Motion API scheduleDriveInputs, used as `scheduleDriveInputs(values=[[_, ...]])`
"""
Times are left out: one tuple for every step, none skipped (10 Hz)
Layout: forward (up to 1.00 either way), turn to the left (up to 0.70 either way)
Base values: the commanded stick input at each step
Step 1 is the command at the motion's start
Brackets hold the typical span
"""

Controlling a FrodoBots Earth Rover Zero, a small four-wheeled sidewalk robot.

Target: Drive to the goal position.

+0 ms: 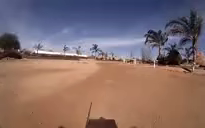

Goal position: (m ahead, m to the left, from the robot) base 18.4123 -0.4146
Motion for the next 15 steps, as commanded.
scheduleDriveInputs(values=[[0.7, 0.0], [0.7, 0.0], [0.7, 0.0], [0.7, 0.0], [0.7, 0.0], [0.7, 0.0], [0.7, 0.0], [0.7, 0.0], [0.7, 0.0], [0.7, 0.0], [0.7, 0.0], [0.7, 0.0], [0.7, 0.0], [0.7, 0.0], [0.7, 0.0]])
